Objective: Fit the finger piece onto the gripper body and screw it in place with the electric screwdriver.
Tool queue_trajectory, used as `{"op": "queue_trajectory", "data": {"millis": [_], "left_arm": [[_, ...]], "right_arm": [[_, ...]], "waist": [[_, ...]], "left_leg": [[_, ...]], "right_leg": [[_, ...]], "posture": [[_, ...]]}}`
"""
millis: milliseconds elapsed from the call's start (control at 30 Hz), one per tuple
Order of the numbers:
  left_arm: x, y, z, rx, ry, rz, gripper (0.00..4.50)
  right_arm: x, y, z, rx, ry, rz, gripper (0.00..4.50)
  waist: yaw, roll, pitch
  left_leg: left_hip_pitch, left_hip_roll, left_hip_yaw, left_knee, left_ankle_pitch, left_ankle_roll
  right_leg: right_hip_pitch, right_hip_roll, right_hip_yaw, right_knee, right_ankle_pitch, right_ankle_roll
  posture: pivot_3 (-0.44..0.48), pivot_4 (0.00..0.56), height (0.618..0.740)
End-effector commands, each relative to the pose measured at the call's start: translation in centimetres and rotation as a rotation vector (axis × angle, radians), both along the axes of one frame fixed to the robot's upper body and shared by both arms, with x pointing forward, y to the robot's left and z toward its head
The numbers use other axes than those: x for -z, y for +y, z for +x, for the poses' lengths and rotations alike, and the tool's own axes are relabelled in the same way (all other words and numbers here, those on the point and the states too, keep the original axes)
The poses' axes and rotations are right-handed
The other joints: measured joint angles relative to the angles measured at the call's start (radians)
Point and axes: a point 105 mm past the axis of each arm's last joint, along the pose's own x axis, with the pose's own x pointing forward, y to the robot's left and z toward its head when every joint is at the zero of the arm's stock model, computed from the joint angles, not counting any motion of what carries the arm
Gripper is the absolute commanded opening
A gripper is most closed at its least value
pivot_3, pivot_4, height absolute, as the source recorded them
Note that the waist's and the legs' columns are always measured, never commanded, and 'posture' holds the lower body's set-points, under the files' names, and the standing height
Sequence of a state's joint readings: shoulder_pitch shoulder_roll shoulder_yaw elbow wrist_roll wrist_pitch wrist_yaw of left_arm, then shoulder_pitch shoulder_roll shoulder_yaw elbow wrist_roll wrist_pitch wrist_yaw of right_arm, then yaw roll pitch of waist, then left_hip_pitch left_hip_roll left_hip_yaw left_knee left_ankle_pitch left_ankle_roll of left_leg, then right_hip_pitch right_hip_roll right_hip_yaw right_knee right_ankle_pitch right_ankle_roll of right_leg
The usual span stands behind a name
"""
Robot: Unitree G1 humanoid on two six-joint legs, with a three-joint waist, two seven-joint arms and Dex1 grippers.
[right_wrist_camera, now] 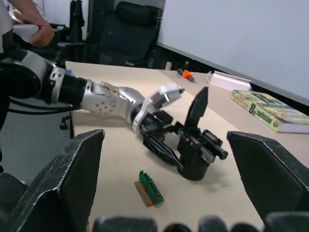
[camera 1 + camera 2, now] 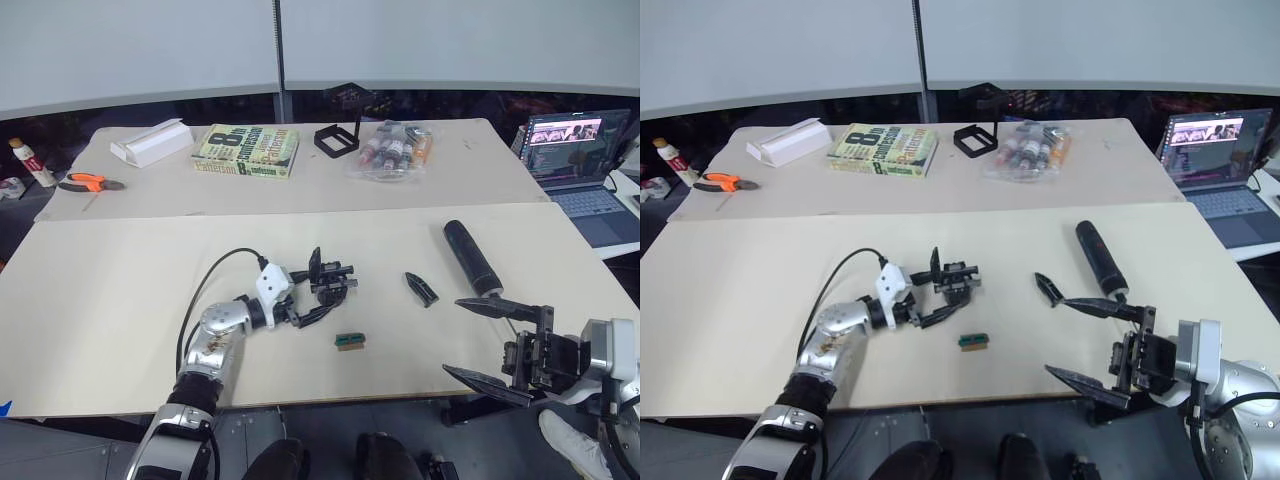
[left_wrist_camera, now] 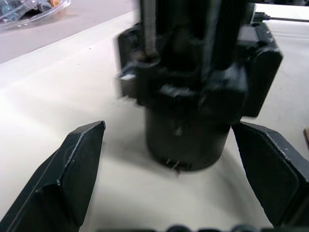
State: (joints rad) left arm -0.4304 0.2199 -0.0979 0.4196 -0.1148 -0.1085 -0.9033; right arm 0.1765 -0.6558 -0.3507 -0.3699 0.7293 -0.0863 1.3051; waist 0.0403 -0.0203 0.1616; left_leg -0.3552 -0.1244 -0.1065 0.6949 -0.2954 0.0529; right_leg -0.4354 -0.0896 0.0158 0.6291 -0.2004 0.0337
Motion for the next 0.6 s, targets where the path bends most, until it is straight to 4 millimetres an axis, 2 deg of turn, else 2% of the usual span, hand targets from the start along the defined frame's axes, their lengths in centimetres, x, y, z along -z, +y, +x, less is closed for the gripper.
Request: {"op": "queue_trajectory", "data": {"millis": [33, 367, 500, 533, 567, 600], "left_arm": [[-0.2, -0.4, 0.1, -0.027, 0.004, 0.0, 4.44], [0.0, -1.6, -0.6, -0.047, 0.037, 0.017, 4.44], [0.8, -1.4, -0.2, -0.101, 0.06, 0.039, 4.44], [1.0, -1.4, -0.3, -0.096, 0.079, 0.035, 4.06], [1.1, -1.5, -0.3, -0.096, 0.085, 0.031, 3.92], [1.2, -1.6, -0.4, -0.091, 0.096, 0.024, 3.57]], "right_arm": [[-0.5, -0.2, -0.1, -0.012, -0.018, 0.005, 4.5], [-0.2, -0.2, 0.0, -0.017, -0.017, 0.01, 4.5], [-0.1, -0.2, 0.1, -0.02, -0.017, 0.015, 4.5], [-0.1, -0.2, 0.1, -0.021, -0.017, 0.015, 4.5], [-0.1, -0.1, 0.2, -0.023, -0.018, 0.016, 4.5], [-0.1, -0.1, 0.3, -0.024, -0.019, 0.016, 4.5]], "waist": [[0.001, 0.0, 0.0], [0.001, 0.0, 0.0], [0.003, 0.0, 0.0], [0.003, 0.001, -0.001], [0.003, 0.001, -0.001], [0.003, 0.002, -0.001]], "left_leg": [[0.0, 0.0, 0.0, 0.0, 0.0, 0.0], [0.0, 0.0, 0.0, 0.0, 0.0, 0.0], [0.0, 0.0, 0.0, 0.0, 0.0, 0.0], [0.001, 0.0, 0.0, 0.0, 0.0, 0.0], [0.001, 0.0, 0.0, 0.0, 0.0, 0.0], [0.001, 0.0, 0.0, 0.0, 0.0, 0.0]], "right_leg": [[0.0, 0.0, 0.0, 0.0, 0.0, 0.0], [0.0, 0.0, 0.0, 0.0, 0.0, 0.0], [0.0, 0.0, 0.0, 0.0, 0.0, 0.0], [0.001, 0.0, 0.0, 0.0, 0.0, 0.0], [0.001, 0.0, 0.0, 0.0, 0.0, 0.0], [0.002, 0.0, 0.0, 0.0, 0.0, 0.0]], "posture": [[0.0, 0.15, 0.74], [0.0, 0.15, 0.74], [0.0, 0.15, 0.74], [0.0, 0.15, 0.74], [0.0, 0.15, 0.74], [0.0, 0.15, 0.74]]}}
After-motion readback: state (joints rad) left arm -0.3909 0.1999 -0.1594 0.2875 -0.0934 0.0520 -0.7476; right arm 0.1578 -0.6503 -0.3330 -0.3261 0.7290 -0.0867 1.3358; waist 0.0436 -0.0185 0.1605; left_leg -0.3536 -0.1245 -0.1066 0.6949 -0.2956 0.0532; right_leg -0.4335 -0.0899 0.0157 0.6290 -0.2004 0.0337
